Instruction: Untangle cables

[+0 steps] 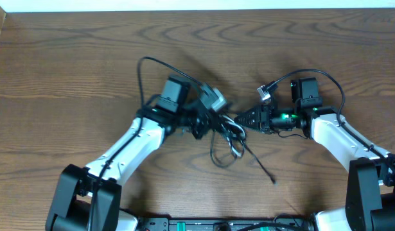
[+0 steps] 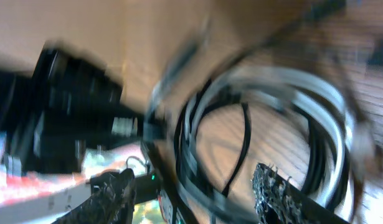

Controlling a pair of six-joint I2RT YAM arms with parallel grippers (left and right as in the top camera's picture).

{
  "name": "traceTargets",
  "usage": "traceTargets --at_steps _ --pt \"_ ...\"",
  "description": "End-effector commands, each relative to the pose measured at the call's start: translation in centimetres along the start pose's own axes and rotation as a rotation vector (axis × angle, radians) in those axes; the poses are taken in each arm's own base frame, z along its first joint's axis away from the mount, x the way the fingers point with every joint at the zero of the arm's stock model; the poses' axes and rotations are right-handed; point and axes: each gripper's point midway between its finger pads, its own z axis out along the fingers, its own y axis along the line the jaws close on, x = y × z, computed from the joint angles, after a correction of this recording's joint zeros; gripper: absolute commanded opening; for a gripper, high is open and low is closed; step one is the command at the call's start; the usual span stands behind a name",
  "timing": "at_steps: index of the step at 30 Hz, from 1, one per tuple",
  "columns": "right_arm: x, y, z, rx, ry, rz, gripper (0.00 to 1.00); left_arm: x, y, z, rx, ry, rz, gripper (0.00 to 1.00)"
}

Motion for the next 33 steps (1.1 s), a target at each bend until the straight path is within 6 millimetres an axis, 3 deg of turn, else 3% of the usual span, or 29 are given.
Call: traceTargets --at_steps 1,5,13,21,24,29,33 --pt "0.4 2.2 -0.2 -0.095 0.023 -0.174 0.57 -1.5 1.7 -1.1 -0.022 -0.065 -0.377 0.07" --pt "1.6 3.0 1.2 -0.111 0.071 -0.263 0.58 -1.5 2.7 -1.7 -0.028 -0.087 -0.683 0.08" --pt "1.6 5.5 1.8 -0.097 0.060 -0.406 0.58 -1.3 3.4 -1.8 -0.060 -0.100 -0.949 0.08" --pt "0.8 5.7 0.8 0.294 -0.085 -0.527 0.41 1.6 3.1 -1.7 -0.116 -0.030 -1.547 0.08" --pt "1.0 5.5 0.9 0.420 -0.112 -0.579 0.43 2.1 2.7 -1.7 -0.119 -0.016 -1.729 0.07" --pt "1.2 4.1 1.6 0.599 -0.125 -0.636 0.44 1.6 1.6 -1.6 -0.049 0.021 -1.803 0.07" --pt "1.1 4.4 2.9 0.613 -0.130 -0.685 0.44 1.6 1.5 -1.6 -0.046 0.024 -1.807 0.07"
